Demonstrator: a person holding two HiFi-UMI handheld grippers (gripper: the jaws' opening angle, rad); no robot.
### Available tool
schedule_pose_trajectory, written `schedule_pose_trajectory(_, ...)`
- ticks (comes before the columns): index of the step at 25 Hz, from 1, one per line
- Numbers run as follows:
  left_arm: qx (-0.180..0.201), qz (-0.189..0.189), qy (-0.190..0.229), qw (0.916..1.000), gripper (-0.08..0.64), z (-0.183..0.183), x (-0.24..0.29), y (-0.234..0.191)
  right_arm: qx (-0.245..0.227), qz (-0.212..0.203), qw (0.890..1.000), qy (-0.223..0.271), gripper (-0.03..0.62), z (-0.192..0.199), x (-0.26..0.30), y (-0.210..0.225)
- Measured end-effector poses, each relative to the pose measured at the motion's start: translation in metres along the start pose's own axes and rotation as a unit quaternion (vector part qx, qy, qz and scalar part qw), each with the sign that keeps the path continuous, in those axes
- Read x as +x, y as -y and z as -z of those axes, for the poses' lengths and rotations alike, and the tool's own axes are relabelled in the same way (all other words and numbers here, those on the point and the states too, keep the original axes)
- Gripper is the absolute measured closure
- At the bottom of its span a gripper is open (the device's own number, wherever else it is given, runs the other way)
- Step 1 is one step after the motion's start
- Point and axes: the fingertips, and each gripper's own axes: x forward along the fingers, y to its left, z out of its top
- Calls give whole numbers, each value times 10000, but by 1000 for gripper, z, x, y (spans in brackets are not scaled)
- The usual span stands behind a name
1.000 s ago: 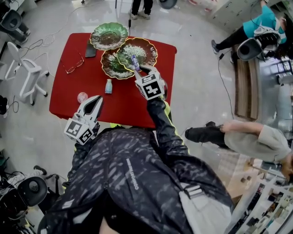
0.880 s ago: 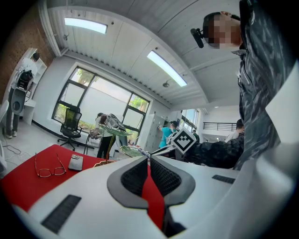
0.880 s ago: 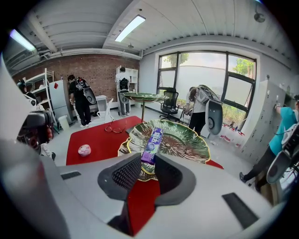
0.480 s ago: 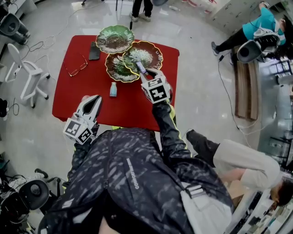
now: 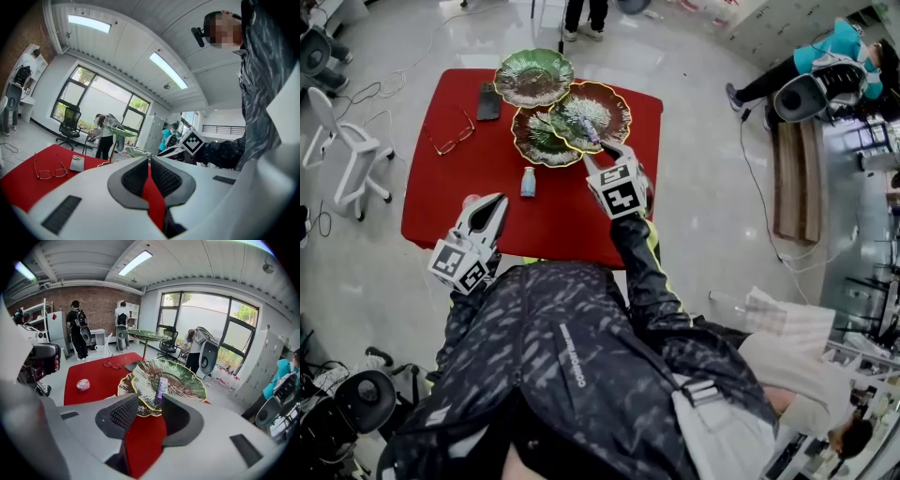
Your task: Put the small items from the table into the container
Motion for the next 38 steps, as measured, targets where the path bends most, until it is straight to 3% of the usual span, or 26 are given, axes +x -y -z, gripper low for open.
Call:
schedule_pose_trajectory(11,-32,170,-7,9999,543,0,11,-1,-111,-170,9998,35,448,-6,-1,-22)
schedule_pose_trajectory(24,-336,135,-26,9993,543,9,7,-16,-397,-815,9959,83,448,-15,13,-76)
schedule_pose_trajectory(31,-411,-63,8,9991,543,13,-5,-21,-237,-1391,9900,-86,448,-7,30,-114)
schedule_pose_trajectory(38,-496,-268,42,9984,541,20,-22,-28,208,-1911,9810,-268,430,6,62,-144)
